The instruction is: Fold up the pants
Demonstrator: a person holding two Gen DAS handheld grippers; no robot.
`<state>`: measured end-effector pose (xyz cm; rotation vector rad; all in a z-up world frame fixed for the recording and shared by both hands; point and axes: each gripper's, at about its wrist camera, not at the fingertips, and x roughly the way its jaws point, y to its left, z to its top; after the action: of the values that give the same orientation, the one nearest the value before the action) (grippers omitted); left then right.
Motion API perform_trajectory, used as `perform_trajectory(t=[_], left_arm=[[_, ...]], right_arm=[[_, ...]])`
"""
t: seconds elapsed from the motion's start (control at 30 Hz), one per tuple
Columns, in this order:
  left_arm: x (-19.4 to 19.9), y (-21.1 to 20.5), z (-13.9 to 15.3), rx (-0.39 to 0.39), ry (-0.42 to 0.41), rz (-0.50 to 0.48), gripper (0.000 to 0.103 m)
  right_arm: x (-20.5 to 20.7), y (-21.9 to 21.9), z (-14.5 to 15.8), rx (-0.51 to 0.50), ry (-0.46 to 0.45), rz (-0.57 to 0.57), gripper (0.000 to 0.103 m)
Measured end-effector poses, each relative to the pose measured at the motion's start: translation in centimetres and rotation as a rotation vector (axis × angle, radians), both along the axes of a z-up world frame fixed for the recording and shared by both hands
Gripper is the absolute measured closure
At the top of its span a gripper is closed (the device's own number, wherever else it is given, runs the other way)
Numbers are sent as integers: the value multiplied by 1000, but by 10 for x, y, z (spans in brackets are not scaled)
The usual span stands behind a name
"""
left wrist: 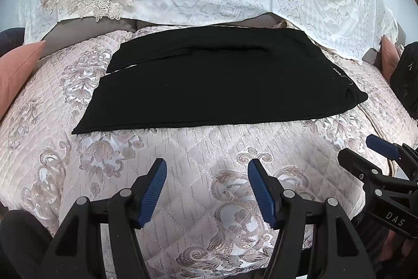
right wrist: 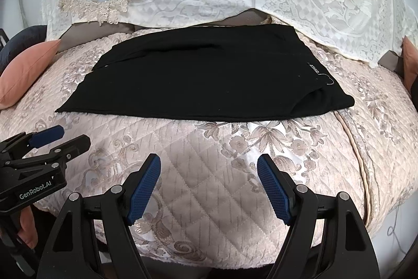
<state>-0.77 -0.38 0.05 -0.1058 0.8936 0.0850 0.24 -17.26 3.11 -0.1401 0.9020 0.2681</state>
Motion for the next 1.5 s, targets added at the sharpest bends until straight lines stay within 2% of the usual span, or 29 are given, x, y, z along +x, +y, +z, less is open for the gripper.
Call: perform_trajectory(t=[1.5], left_arm=[[2,2,-5,-11,22,-1,36]], right_arm=[[1,1,0,0,13,13,27]])
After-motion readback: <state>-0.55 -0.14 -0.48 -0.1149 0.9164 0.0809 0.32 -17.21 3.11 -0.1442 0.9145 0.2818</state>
